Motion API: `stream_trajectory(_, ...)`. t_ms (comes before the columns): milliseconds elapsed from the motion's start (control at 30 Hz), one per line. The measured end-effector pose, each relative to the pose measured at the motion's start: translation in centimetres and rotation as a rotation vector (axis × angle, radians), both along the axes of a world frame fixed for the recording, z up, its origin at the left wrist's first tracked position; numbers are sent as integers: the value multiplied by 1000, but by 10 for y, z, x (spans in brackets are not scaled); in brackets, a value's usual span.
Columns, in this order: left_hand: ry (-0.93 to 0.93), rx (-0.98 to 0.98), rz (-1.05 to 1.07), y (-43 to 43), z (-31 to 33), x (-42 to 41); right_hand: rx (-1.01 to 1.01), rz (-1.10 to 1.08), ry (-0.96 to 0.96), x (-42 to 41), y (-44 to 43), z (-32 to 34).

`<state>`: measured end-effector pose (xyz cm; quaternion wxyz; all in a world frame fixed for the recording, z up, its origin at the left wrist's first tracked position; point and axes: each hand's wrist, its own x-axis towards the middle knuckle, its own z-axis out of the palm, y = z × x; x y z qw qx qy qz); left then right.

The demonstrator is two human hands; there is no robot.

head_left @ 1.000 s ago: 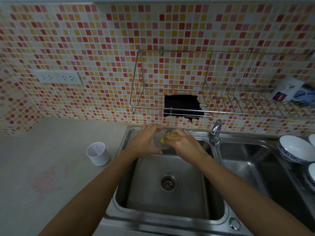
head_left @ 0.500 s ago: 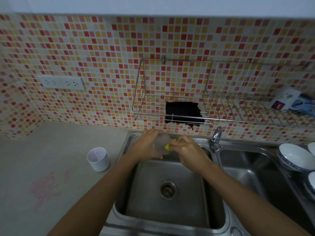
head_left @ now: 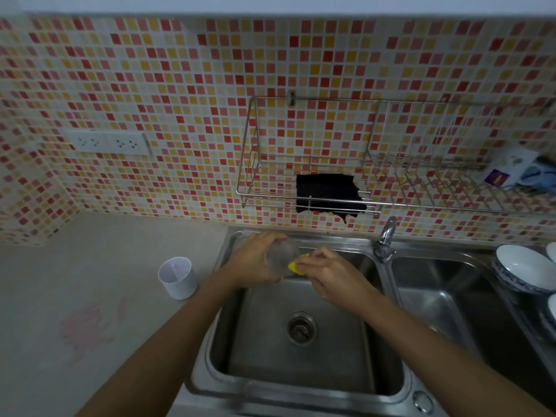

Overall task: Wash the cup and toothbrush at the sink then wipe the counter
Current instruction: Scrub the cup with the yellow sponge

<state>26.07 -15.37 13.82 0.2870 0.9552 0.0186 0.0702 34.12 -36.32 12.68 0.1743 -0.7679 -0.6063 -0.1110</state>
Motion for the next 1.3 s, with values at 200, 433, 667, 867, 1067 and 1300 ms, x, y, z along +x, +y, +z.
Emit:
stream_trajectory(200,3,-188,50,1,-2,-9,-5,-109,-33,-3,26,0)
stream_trajectory(433,-3,-197,36,6,-21,-13,-33,-89,51,-13,39,-6)
stream_trajectory(667,9,-165,-71,21,-18,-7,-356,-150,-47,5,54,-12)
stream_trajectory(867,45,-167,-103,45,-13,5,-110,-59,-74,8,65,-15)
stream_trajectory(1067,52,-217,-121,52,-26,5,-185,-96,-108,8,73,-16)
stream_trajectory(1300,4,-256,-83,73,-31,-2,-273,-253,235,-3,89,5)
